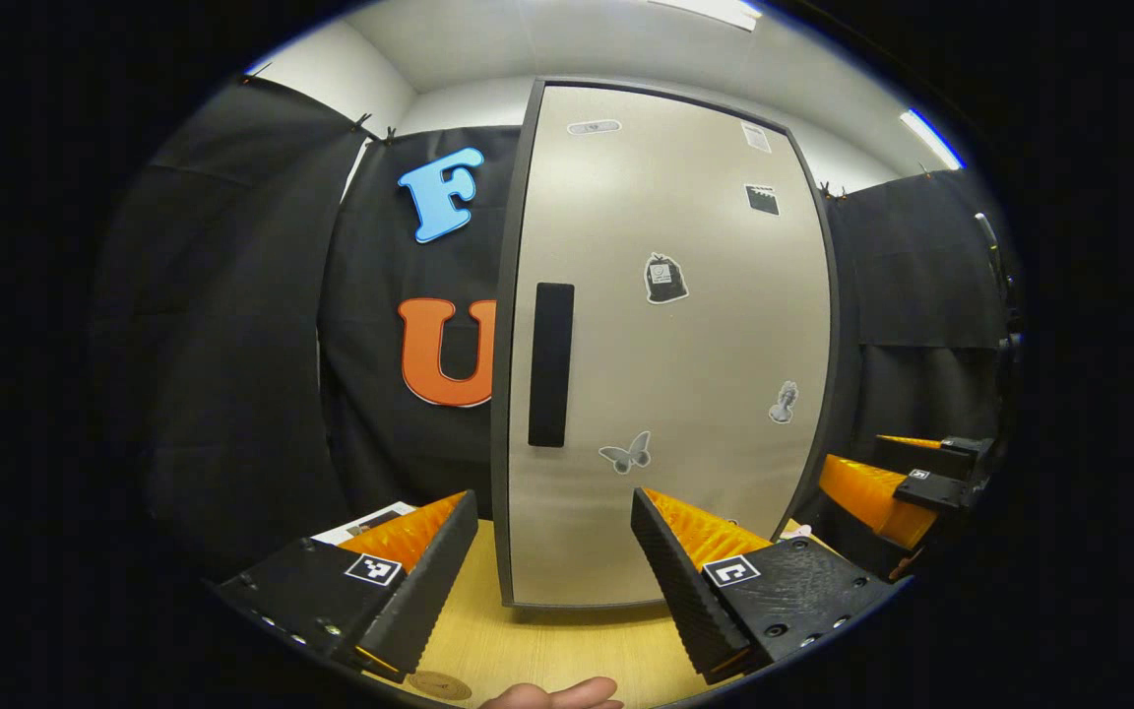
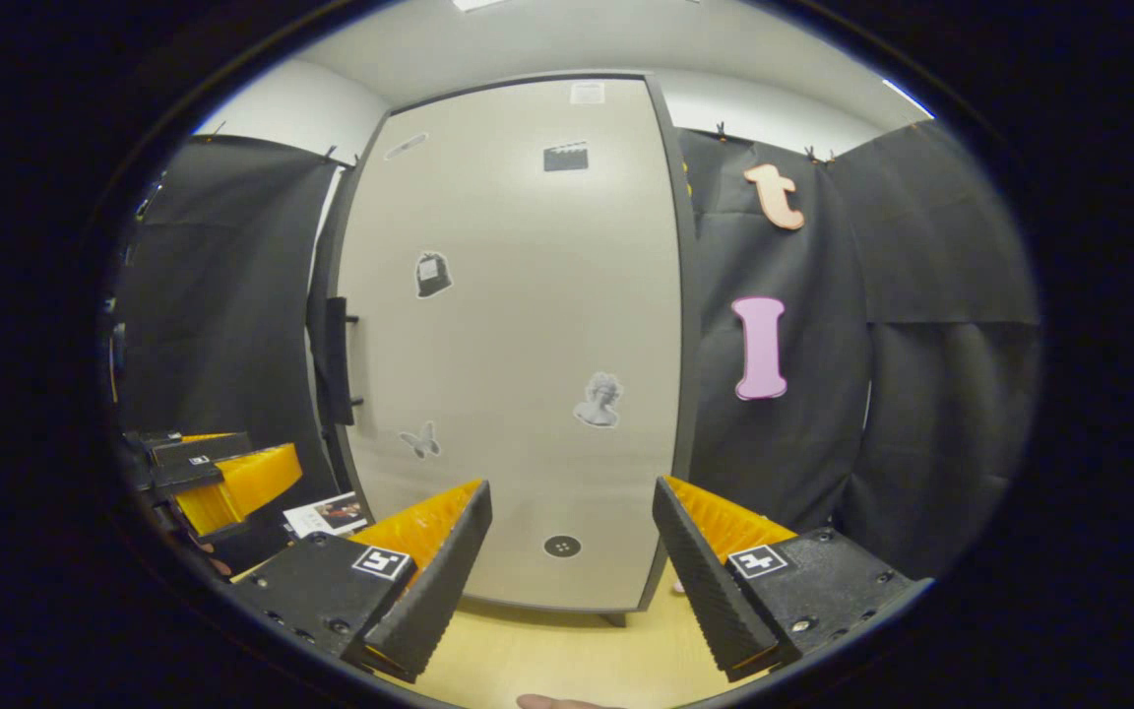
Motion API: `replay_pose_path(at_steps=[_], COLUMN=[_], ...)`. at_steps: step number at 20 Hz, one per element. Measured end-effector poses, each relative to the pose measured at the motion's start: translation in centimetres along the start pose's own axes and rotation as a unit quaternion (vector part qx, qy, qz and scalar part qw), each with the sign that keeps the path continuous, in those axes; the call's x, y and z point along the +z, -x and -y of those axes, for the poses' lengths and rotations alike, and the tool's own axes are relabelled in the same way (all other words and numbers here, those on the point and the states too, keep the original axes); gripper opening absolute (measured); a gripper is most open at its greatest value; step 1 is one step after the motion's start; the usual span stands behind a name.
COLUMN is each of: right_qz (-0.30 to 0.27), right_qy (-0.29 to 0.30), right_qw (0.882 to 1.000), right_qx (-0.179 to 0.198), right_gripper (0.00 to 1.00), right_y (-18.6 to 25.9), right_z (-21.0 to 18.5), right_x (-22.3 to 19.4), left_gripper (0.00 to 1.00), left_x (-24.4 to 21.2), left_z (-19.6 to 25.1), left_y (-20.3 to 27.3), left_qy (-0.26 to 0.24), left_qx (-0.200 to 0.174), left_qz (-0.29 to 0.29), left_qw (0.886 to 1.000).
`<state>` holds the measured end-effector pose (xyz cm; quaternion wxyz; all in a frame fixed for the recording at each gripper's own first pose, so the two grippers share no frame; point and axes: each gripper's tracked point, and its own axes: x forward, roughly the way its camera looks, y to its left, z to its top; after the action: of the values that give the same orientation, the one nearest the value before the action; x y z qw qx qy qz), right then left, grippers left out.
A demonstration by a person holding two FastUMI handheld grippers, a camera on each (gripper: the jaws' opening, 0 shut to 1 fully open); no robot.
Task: Open the cabinet door with the right hand, grasp the bottle in the cabinet with the left hand and place it on the coaster, then close the cabinet door with the right hand.
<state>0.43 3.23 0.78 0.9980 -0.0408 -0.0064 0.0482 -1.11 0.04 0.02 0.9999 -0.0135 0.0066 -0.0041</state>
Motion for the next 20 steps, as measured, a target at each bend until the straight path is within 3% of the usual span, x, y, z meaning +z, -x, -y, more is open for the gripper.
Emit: replay_pose_path(at_steps=[5,11,14,20], right_qz=[0.011,0.024,0.022,-0.003], right_qy=[0.025,0.054,0.058,0.055], right_qw=[0.998,0.991,0.986,0.983], right_qx=[0.056,0.123,0.153,0.175], right_gripper=[1.00,1.00,1.00,1.00], right_y=[-2.4,-6.1,-8.3,-12.1], right_z=[-5.6,-13.7,-17.6,-22.5], right_x=[1.5,3.0,3.1,2.2], left_gripper=[0.95,0.95,0.95,0.95], left_x=[0.1,0.2,-1.8,-2.7], left_z=[-1.6,-6.3,-8.2,-11.8], left_y=[3.4,8.6,10.9,13.8], left_qy=[0.008,-0.017,-0.033,-0.048], left_qx=[0.011,0.060,0.082,0.131], left_qz=[0.000,0.014,-0.008,-0.011], left_qw=[1.000,0.998,0.996,0.990])
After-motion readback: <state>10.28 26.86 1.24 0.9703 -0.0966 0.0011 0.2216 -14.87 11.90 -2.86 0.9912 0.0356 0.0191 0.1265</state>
